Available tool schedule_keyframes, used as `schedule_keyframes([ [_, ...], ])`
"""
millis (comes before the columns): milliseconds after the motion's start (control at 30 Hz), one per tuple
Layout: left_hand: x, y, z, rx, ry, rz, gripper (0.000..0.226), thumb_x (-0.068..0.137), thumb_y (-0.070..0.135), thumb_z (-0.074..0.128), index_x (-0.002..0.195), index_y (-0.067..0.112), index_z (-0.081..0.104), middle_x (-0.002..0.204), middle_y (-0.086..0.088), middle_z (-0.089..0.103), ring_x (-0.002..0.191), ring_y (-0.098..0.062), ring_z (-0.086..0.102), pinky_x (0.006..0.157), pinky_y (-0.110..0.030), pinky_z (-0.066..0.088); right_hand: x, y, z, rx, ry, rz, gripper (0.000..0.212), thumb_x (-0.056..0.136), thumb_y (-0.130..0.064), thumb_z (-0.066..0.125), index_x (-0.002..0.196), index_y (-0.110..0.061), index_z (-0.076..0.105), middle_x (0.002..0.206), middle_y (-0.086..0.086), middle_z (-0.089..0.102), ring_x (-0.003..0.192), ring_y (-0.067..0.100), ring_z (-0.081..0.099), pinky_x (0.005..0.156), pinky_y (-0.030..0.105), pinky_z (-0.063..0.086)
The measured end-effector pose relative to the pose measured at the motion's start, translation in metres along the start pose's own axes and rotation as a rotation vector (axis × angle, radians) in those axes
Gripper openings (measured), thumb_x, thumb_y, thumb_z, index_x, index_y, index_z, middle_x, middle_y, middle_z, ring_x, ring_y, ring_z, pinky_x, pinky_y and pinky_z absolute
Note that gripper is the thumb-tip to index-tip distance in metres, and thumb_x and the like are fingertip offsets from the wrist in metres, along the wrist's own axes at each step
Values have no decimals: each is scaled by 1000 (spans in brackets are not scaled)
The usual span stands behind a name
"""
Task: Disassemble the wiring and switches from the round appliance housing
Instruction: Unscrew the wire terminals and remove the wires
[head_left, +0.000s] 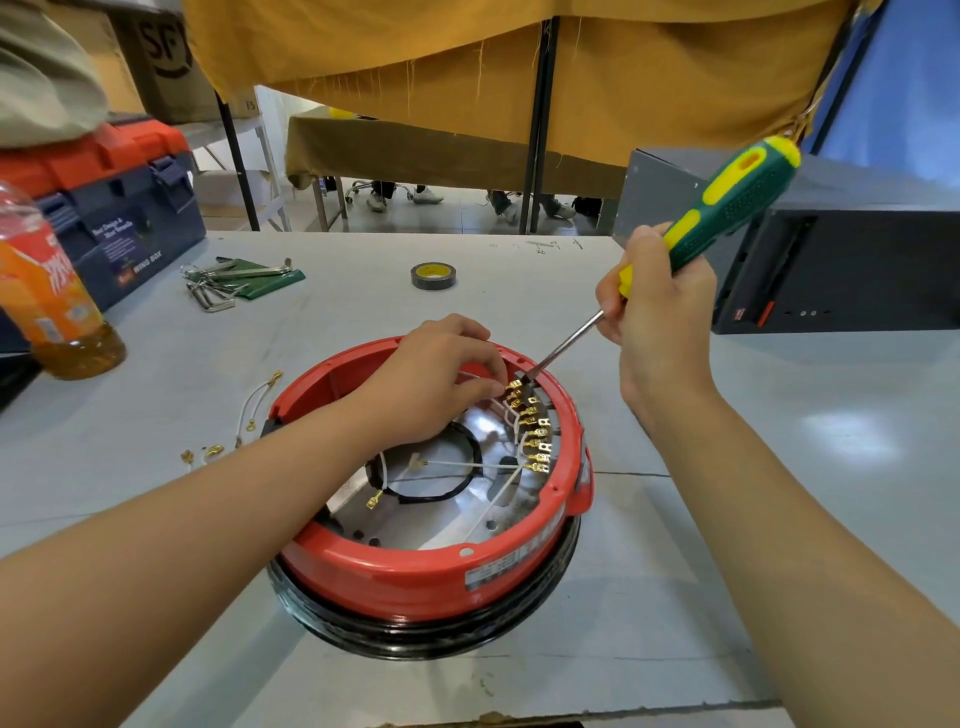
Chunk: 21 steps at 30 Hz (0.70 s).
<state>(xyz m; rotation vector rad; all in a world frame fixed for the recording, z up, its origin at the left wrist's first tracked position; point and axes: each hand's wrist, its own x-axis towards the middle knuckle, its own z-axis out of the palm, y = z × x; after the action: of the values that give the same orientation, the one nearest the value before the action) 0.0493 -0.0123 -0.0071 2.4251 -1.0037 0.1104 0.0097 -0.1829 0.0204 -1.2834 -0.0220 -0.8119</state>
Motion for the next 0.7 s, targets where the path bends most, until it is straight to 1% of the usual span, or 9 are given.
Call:
schedule_keyframes([
  [100, 0, 0, 0, 4, 0, -1, 10, 90, 28, 60, 84, 37, 60, 133, -1, 47, 119, -18, 44, 97, -31, 37, 7, 8, -9, 52, 108, 140, 26, 93, -15, 42, 67, -18, 37, 43, -7, 37, 40, 7, 32, 38, 17, 23],
  [200, 0, -2, 0, 12, -12, -4, 11, 89, 27, 62, 83, 36, 61, 135, 0, 46, 121, -17, 42, 91, -22, 30, 4, 19, -9, 92, 151, 241, 25, 90, -11, 40, 66, -17, 37, 41, -7, 36, 39, 6, 30, 37, 18, 21],
  [267, 0, -2, -1, 8, -19, -12, 11, 88, 27, 62, 82, 35, 61, 136, 1, 45, 122, -15, 41, 86, -15, 28, -3, 26, -3, 94, 135, 276, 25, 90, -10, 40, 66, -17, 37, 41, -7, 37, 38, 6, 30, 36, 18, 22],
  [300, 0, -2, -1, 2, -20, -15, 11, 88, 26, 62, 82, 35, 62, 136, 1, 45, 122, -14, 40, 86, -14, 28, -4, 27, -1, 89, 126, 273, 26, 90, -10, 41, 66, -17, 37, 41, -7, 37, 38, 6, 31, 36, 18, 22],
  [433, -1, -3, -2, 3, -18, -21, 11, 89, 24, 62, 82, 32, 62, 137, 2, 44, 123, -15, 41, 92, -21, 27, 2, 17, -3, 127, 135, 226, 26, 91, -13, 42, 66, -17, 38, 41, -6, 37, 39, 6, 31, 37, 18, 22],
  [533, -1, -4, -2, 16, -17, -18, 9, 89, 24, 62, 82, 29, 62, 138, 3, 43, 123, -14, 40, 93, -21, 27, 3, 15, -10, 151, 144, 212, 26, 93, -16, 42, 68, -16, 40, 43, -5, 38, 38, 6, 31, 37, 18, 23],
  [600, -1, -4, -2, 9, -10, -16, 9, 89, 24, 61, 82, 28, 63, 138, 4, 42, 123, -12, 39, 90, -18, 25, 0, 17, -12, 148, 146, 210, 27, 95, -17, 42, 68, -16, 41, 43, -5, 40, 38, 6, 32, 37, 17, 25],
  [667, -1, -4, -4, -4, 13, -11, 9, 89, 25, 62, 81, 28, 64, 132, 6, 45, 122, -11, 36, 88, -16, 24, -2, 17, -13, 156, 149, 208, 28, 96, -17, 43, 68, -16, 41, 43, -5, 41, 38, 6, 34, 37, 17, 26],
  [700, 0, -5, -5, -5, 32, -9, 8, 88, 25, 63, 81, 28, 65, 125, 6, 48, 118, -12, 37, 88, -18, 25, -3, 17, -13, 158, 150, 204, 28, 96, -17, 43, 68, -16, 41, 43, -6, 42, 38, 6, 35, 37, 17, 26],
])
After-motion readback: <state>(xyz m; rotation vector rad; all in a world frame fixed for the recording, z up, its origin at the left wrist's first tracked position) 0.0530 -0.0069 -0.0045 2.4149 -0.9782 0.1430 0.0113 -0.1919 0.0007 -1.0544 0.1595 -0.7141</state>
